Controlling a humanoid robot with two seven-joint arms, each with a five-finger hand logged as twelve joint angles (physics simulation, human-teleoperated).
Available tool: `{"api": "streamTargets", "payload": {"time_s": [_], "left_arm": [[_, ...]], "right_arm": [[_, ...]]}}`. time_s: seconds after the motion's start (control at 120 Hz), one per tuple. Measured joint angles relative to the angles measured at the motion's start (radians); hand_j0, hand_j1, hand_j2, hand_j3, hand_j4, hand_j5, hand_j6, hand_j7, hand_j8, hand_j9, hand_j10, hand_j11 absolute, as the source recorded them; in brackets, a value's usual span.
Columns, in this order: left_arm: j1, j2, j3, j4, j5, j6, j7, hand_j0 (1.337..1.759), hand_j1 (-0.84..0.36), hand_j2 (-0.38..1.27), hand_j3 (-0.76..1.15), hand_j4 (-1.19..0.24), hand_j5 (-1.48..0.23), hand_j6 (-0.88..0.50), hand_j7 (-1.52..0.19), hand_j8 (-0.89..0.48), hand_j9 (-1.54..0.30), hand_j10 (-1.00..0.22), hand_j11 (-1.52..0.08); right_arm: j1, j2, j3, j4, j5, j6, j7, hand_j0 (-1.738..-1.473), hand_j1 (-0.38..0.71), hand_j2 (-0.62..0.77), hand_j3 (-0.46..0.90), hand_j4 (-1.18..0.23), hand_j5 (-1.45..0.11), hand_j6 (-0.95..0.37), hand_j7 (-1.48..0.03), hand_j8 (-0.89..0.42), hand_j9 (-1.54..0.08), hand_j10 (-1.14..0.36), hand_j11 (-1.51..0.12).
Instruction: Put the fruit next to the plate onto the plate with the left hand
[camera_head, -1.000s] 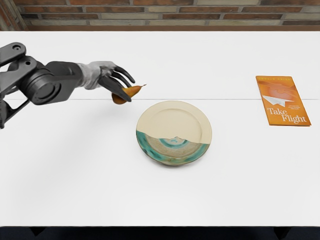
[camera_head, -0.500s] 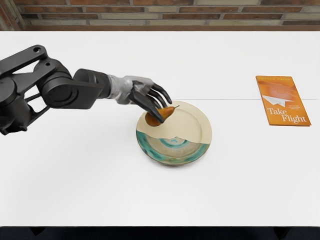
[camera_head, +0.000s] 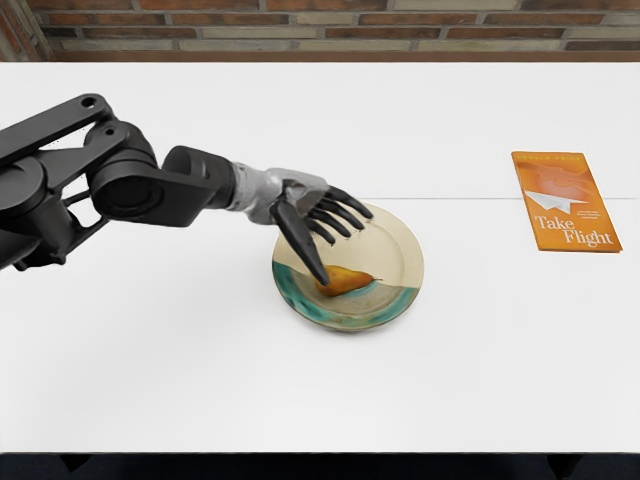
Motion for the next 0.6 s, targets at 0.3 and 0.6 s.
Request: {"api": "streamTargets", "payload": {"time_s": [0.3, 0.6], "left_arm": [[0.048, 0.154, -0.193, 0.002, -0.274, -0.179, 0.0, 1.658, 0.29, 0.03, 0.0, -0.06, -0.07, -0.06, -0.07, -0.05, -0.07, -0.05, -0.07], [0.118, 0.345, -0.21, 0.008, -0.446, -0.192, 0.0, 1.658, 0.33, 0.01, 0.0, -0.02, -0.02, -0.02, -0.02, -0.01, -0.02, -0.01, -0.02]], "right_arm": [[0.0, 0.0, 0.0, 0.0, 0.0, 0.0, 0.0, -1.658, -0.33, 0.0, 0.0, -0.01, -0.02, -0.01, -0.02, -0.01, -0.02, -0.01, -0.02], [0.0, 0.0, 0.0, 0.0, 0.0, 0.0, 0.0, -1.658, -0.33, 0.0, 0.0, -0.02, -0.02, -0.01, -0.02, -0.01, -0.02, -0.01, -0.02]]}}
